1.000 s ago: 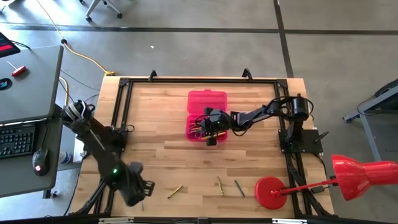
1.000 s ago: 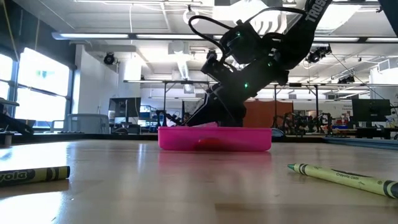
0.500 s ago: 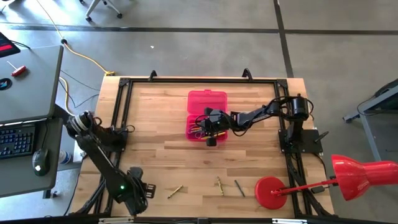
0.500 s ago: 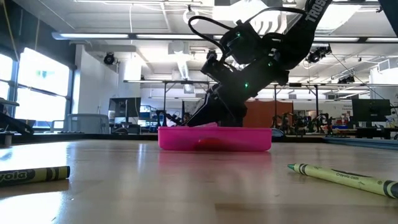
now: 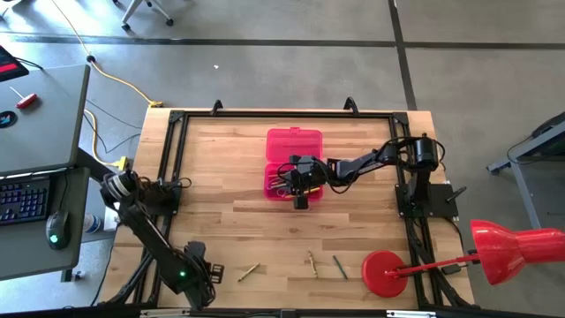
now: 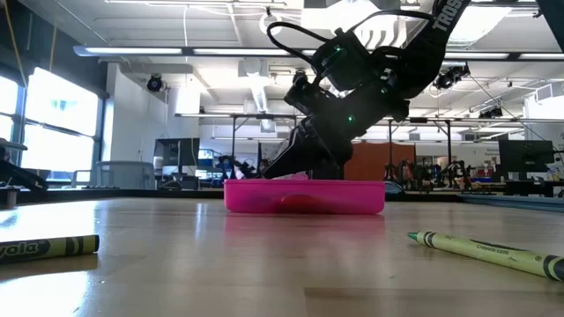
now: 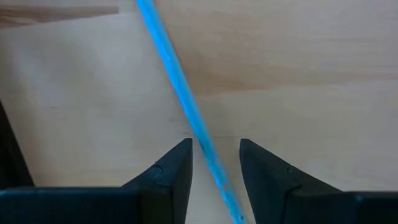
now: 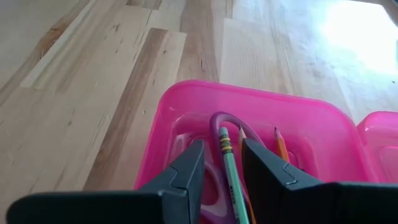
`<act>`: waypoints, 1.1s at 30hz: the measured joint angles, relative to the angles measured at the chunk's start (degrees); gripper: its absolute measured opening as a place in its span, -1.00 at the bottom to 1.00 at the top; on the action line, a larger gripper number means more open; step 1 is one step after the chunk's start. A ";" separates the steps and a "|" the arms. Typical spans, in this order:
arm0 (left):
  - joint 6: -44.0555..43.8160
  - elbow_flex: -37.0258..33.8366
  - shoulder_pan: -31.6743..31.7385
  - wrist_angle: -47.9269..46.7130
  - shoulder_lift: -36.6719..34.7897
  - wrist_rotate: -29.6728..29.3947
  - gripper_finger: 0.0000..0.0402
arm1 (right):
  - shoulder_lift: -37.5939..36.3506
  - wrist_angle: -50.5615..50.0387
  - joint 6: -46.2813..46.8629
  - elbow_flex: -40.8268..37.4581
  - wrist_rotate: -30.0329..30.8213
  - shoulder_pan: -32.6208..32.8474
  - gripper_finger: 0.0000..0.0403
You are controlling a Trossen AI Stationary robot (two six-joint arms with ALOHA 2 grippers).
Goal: Pick & place school supplies into a supply box
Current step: Put the blue pencil into the pink supply box
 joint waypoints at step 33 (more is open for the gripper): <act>18.08 -2.68 7.90 1.79 2.95 -27.83 -0.80 | -0.02 0.07 4.85 0.00 -1.58 0.08 -0.57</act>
